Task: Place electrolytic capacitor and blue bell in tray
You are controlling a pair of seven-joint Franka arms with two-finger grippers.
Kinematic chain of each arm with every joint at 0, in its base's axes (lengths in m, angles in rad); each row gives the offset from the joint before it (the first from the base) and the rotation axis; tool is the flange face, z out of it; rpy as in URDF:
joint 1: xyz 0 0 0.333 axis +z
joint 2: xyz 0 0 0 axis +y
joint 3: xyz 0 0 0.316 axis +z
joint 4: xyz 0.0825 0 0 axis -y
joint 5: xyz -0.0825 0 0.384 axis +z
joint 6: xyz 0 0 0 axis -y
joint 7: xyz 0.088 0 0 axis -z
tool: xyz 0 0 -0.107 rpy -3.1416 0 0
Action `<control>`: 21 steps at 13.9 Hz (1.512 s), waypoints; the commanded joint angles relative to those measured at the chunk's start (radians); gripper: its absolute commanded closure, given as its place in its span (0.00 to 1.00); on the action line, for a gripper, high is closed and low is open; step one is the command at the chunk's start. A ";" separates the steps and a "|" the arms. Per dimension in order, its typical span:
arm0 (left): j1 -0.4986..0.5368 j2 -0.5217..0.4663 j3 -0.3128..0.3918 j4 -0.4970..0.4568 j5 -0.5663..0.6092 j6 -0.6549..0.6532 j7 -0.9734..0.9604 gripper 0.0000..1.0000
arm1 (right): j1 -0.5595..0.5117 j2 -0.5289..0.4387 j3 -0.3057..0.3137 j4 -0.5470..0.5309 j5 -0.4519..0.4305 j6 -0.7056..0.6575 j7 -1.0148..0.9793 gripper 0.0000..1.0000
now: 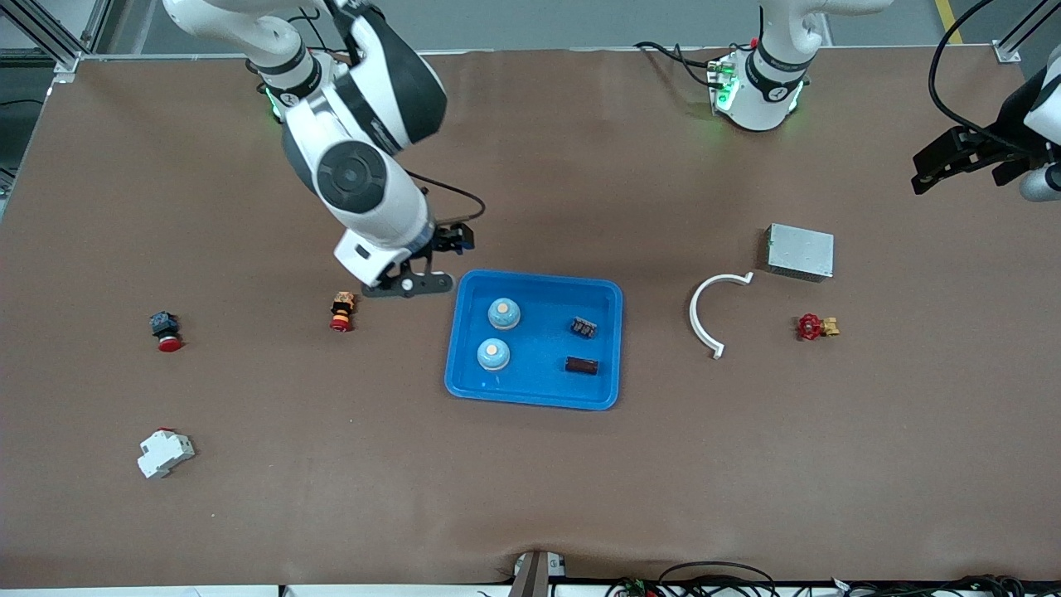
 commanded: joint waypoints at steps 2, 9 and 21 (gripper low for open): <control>0.002 -0.026 -0.004 -0.011 -0.023 -0.011 -0.003 0.00 | -0.188 -0.194 0.151 -0.168 0.010 -0.010 -0.024 0.00; 0.001 -0.027 -0.004 -0.049 -0.025 0.039 -0.012 0.00 | -0.338 -0.293 0.214 -0.177 0.008 -0.087 -0.090 0.00; 0.009 -0.072 -0.007 -0.107 -0.094 0.093 -0.007 0.00 | -0.670 -0.321 0.256 -0.098 -0.016 -0.225 -0.341 0.00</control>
